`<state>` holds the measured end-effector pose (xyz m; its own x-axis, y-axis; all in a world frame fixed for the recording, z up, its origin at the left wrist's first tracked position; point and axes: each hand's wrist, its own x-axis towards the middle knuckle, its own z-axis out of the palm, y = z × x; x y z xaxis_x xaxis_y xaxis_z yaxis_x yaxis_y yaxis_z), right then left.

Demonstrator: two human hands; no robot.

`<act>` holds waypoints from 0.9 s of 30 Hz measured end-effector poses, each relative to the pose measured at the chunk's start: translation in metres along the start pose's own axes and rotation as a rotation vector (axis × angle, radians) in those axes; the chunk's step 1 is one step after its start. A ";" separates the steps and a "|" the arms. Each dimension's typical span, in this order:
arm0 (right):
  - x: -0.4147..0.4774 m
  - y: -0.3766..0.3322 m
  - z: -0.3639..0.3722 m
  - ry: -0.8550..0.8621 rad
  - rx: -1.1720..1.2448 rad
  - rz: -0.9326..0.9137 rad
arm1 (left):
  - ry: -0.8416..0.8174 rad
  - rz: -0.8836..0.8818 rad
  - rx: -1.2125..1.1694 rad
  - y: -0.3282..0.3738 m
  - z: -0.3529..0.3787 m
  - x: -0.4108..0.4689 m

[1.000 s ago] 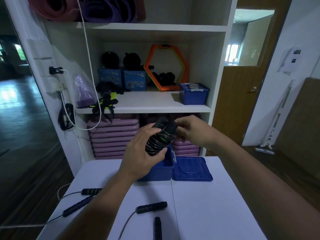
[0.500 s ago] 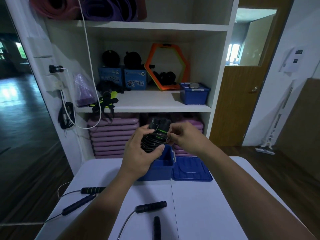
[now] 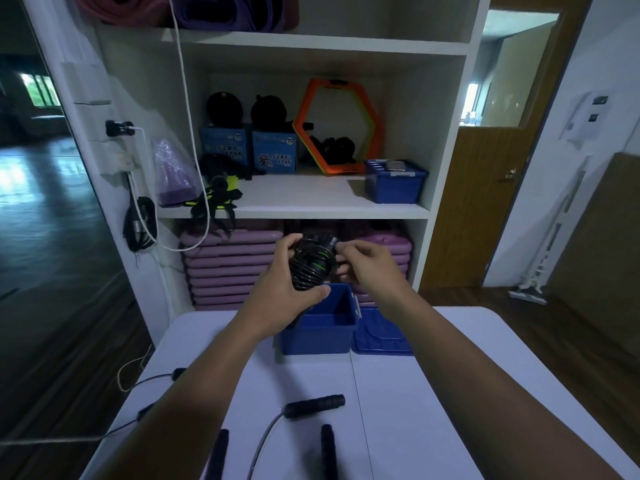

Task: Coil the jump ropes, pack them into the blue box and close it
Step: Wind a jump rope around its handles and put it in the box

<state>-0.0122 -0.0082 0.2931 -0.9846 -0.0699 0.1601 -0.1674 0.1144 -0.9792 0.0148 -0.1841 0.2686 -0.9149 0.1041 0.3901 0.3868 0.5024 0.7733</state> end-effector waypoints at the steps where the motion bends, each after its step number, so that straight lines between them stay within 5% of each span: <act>1: 0.002 0.001 0.003 0.007 -0.005 0.033 | -0.041 -0.012 0.006 -0.003 -0.002 -0.001; 6: 0.004 0.010 0.021 0.055 0.023 0.133 | -0.208 -0.068 0.037 -0.016 -0.016 -0.007; 12: 0.005 0.020 0.037 0.038 0.187 0.198 | -0.254 -0.336 -0.496 -0.038 -0.037 -0.018; 16: 0.005 0.028 0.047 0.076 0.227 0.216 | -0.367 -0.395 -0.604 -0.058 -0.038 -0.027; 27: 0.034 0.079 0.038 0.209 0.210 0.337 | -0.191 -0.499 -0.658 -0.096 0.006 -0.001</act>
<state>-0.0567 -0.0390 0.2162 -0.9749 0.1415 -0.1721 0.1575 -0.1088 -0.9815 -0.0221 -0.2272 0.1915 -0.9771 0.1762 -0.1193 -0.1330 -0.0677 0.9888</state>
